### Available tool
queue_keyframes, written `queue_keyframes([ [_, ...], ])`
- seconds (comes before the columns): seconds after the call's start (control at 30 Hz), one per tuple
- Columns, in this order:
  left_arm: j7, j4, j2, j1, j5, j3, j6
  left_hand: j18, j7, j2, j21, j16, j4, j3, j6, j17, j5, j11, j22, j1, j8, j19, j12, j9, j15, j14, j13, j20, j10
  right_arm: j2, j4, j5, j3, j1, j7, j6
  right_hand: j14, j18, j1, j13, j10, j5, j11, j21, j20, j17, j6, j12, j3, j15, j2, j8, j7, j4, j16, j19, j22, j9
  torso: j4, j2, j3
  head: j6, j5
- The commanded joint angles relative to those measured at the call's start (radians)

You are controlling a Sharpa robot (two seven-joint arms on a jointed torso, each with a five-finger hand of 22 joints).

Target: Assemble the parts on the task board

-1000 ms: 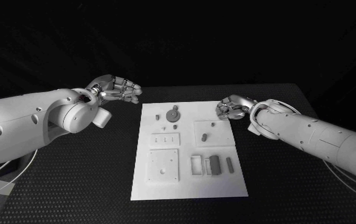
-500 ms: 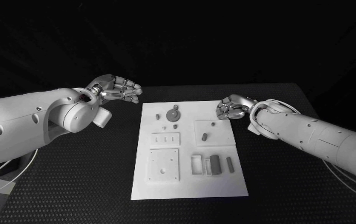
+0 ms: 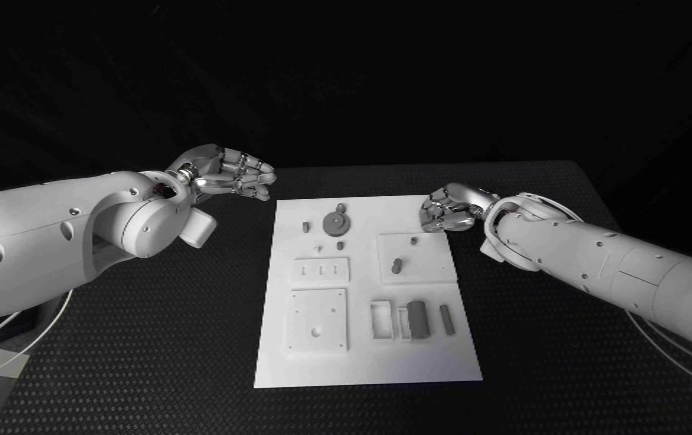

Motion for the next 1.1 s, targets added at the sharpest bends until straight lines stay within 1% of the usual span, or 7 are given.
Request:
queue_keyframes([
  [0.03, 0.002, 0.002, 0.001, 0.001, -0.01, 0.001, 0.018, 0.018, 0.009, 0.008, -0.005, -0.004, 0.001, -0.005, -0.003, 0.002, -0.004, 0.005, 0.001, -0.004, -0.003, 0.001, -0.004, -0.001, 0.0, 0.009, 0.002, 0.005, -0.003, -0.002, 0.012, -0.006, -0.001, -0.001, -0.008, -0.017, -0.001, 0.006, -0.008, 0.002, 0.005, 0.004, -0.002, 0.005, -0.006, -0.001, 0.039, 0.006, -0.005, -0.009, 0.0, 0.004, 0.031, -0.001, 0.005, 0.003, 0.019, 0.0, -0.0004, -0.001, 0.0005, 0.004, -0.001],
  [0.33, -0.031, 0.003, 0.001, 0.001, -0.071, 0.001, -0.003, 0.019, 0.002, 0.022, -0.003, -0.005, 0.001, -0.001, 0.021, 0.012, -0.004, -0.005, 0.005, -0.016, 0.007, 0.008, 0.007, 0.004, -0.003, 0.019, 0.009, 0.003, 0.02, -0.004, 0.048, -0.008, 0.003, 0.023, -0.024, -0.045, -0.002, 0.006, -0.017, 0.004, 0.004, 0.004, -0.003, 0.005, -0.006, -0.002, 0.039, 0.006, -0.007, -0.009, -0.001, 0.001, 0.031, 0.001, 0.004, 0.002, 0.018, 0.001, 0.0, 0.0, 0.0008, 0.008, 0.001],
  [0.6, -0.093, 0.005, 0.003, 0.001, -0.149, 0.001, -0.014, 0.021, -0.014, 0.026, 0.009, 0.006, 0.002, 0.0, 0.061, 0.04, -0.005, -0.027, 0.019, -0.078, 0.021, 0.031, 0.027, 0.008, -0.016, 0.047, 0.025, -0.009, 0.067, -0.007, 0.091, -0.022, 0.009, 0.056, -0.041, -0.05, -0.003, 0.006, -0.021, 0.006, 0.004, 0.004, -0.003, 0.005, -0.006, -0.002, 0.04, 0.006, -0.008, -0.009, -0.004, 0.0, 0.031, 0.001, 0.003, 0.001, 0.018, 0.002, -0.0002, -0.001, -0.0006, 0.01, 0.002],
  [0.7, -0.138, 0.012, 0.004, 0.001, -0.173, 0.001, -0.003, 0.024, -0.022, 0.025, 0.021, 0.017, 0.003, 0.001, 0.08, 0.059, -0.006, -0.037, 0.029, -0.124, 0.027, 0.05, 0.037, 0.011, -0.026, 0.066, 0.035, -0.019, 0.089, -0.014, 0.132, -0.038, 0.011, 0.077, -0.055, -0.047, -0.003, 0.006, -0.023, 0.007, 0.003, 0.004, -0.003, 0.005, -0.006, -0.003, 0.04, 0.006, -0.009, -0.009, -0.006, 0.0, 0.031, 0.001, 0.003, 0.001, 0.018, 0.002, -0.0006, -0.001, -0.0007, 0.012, 0.002],
  [0.83, -0.204, 0.016, 0.016, 0.001, -0.187, 0.001, 0.006, 0.026, -0.034, 0.02, 0.04, 0.041, 0.003, 0.004, 0.107, 0.092, -0.006, -0.056, 0.047, -0.175, 0.036, 0.075, 0.057, 0.016, -0.044, 0.098, 0.054, -0.033, 0.127, -0.02, 0.193, -0.068, 0.013, 0.093, -0.092, -0.048, -0.003, 0.006, -0.027, 0.009, 0.004, 0.004, -0.003, 0.005, -0.006, -0.003, 0.042, 0.006, -0.011, -0.01, -0.01, -0.001, 0.03, 0.001, 0.003, 0.002, 0.018, 0.003, -0.0029, -0.003, -0.0012, 0.017, 0.004],
  [0.97, -0.26, 0.019, 0.039, 0.0, -0.189, 0.001, 0.007, 0.023, -0.047, 0.024, 0.068, 0.085, 0.002, -0.056, 0.136, 0.142, -0.005, -0.077, 0.078, -0.234, 0.038, 0.098, 0.081, 0.017, -0.066, 0.121, 0.089, -0.057, 0.164, -0.022, 0.271, -0.102, 0.013, 0.1, -0.134, -0.033, -0.001, 0.006, -0.03, 0.011, 0.006, 0.004, -0.004, 0.006, -0.007, -0.003, 0.043, 0.007, -0.012, -0.011, -0.012, -0.002, 0.029, 0.002, 0.004, 0.004, 0.018, 0.004, -0.0037, -0.008, -0.0019, 0.018, 0.008],
  [1.1, -0.296, 0.03, 0.057, 0.0, -0.183, 0.001, -0.002, 0.018, -0.046, 0.026, 0.075, 0.103, 0.004, -0.084, 0.138, 0.158, -0.005, -0.079, 0.094, -0.267, 0.029, 0.092, 0.089, 0.012, -0.069, 0.11, 0.107, -0.063, 0.159, -0.013, 0.323, -0.102, 0.013, 0.1, -0.151, -0.022, 0.002, 0.006, -0.044, 0.014, 0.01, 0.004, -0.006, 0.007, -0.008, -0.003, 0.047, 0.008, -0.016, -0.012, -0.024, -0.003, 0.028, 0.008, 0.005, 0.008, 0.017, 0.007, -0.006, -0.014, -0.0053, 0.018, 0.012],
])
